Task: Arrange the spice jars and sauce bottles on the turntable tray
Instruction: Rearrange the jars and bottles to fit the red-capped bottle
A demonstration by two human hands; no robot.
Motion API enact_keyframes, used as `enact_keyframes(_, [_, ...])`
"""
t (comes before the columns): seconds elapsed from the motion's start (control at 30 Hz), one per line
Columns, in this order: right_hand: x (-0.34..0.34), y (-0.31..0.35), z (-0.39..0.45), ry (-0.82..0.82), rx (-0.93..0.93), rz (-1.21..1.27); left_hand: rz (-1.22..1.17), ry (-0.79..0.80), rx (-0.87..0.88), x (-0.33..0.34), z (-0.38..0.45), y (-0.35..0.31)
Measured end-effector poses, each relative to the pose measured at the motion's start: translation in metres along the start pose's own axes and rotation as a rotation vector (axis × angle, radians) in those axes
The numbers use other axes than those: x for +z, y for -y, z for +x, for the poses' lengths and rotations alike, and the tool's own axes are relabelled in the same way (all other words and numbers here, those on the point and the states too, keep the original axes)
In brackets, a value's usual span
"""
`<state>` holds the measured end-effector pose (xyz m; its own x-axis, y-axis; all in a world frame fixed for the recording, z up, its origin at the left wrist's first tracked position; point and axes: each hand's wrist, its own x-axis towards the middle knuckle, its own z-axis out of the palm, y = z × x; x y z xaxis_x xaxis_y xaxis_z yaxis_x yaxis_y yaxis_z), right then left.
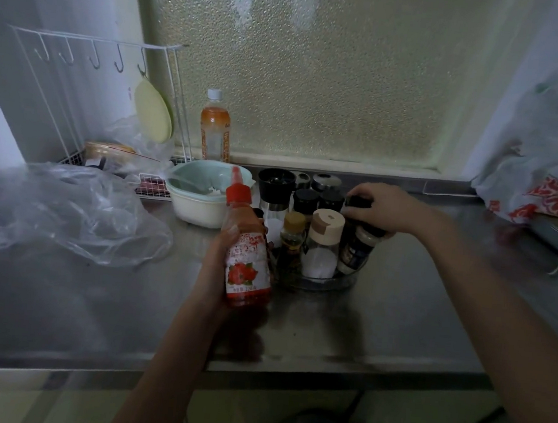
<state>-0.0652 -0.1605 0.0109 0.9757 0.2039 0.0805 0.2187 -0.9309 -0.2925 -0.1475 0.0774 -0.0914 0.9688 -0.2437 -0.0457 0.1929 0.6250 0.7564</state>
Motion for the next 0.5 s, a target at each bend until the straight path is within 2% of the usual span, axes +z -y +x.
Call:
enact_keyframes(0.13, [-0.017, 0.033, -0.018, -0.378, -0.133, -0.001, -0.009, 0.018, -0.013, -0.003, 0.004, 0.002])
enact_keyframes(0.17, [-0.016, 0.048, -0.023, -0.389, -0.210, 0.019, -0.010, 0.014, -0.010, -0.004, 0.004, 0.002])
enact_keyframes(0.27, [-0.001, 0.094, -0.033, -0.207, -0.347, 0.072, -0.001, 0.025, 0.018, -0.004, 0.004, 0.002])
enact_keyframes(0.4, [0.019, 0.126, -0.023, -0.063, -0.295, 0.144, 0.180, -0.041, 0.209, -0.003, 0.006, 0.004])
enact_keyframes(0.5, [0.035, 0.139, -0.017, -0.049, -0.279, 0.101, 0.342, -0.081, 0.391, -0.002, 0.008, 0.009])
